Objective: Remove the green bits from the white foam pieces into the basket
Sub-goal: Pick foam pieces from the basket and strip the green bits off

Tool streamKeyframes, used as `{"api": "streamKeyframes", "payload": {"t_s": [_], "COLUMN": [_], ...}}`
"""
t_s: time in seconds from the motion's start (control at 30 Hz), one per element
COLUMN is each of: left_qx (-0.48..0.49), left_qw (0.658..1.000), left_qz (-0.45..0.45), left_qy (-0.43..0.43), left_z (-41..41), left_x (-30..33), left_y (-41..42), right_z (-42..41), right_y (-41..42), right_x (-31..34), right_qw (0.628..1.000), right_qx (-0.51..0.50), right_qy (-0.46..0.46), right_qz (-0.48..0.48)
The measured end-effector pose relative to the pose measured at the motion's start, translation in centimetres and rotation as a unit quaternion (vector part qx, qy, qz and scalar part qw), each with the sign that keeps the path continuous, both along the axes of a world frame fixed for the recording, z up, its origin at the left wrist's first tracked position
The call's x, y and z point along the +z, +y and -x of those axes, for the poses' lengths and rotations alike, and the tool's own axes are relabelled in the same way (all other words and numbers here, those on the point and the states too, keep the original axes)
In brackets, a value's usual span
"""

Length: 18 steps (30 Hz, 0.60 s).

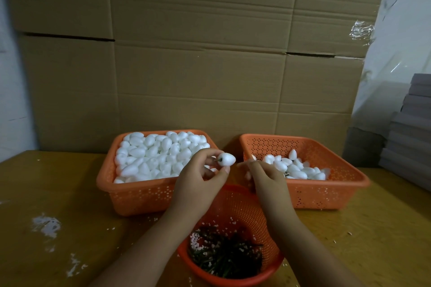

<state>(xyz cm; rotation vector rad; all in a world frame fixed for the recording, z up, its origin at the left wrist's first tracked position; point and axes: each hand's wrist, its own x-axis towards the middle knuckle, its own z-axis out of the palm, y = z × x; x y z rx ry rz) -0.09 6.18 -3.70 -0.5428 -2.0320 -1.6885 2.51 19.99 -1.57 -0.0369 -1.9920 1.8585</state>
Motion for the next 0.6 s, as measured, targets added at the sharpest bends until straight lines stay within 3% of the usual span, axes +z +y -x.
{"api": "streamKeyframes", "payload": {"t_s": [0.23,0.5,0.6], "left_qx": [0.0,-0.02,-0.012], "left_qw": [1.0,0.999,1.0], "left_qz": [0.012,0.029,-0.002], "left_qy": [0.001,0.005,-0.009], "left_z": [0.0,0.1,0.1], "left_x": [0.0,0.1,0.1], "left_y": [0.2,0.0,-0.2], "right_z": [-0.7,-1.1,-0.9], "right_y": [-0.3,-1.2,-0.9], "right_x": [0.4,0.0,0.0], "right_qw": [0.997,0.976,0.985], "right_qx": [0.052,0.09,0.064], "right_qy": [0.06,0.143,0.138], "right_qz": [0.022,-0.135,-0.086]}}
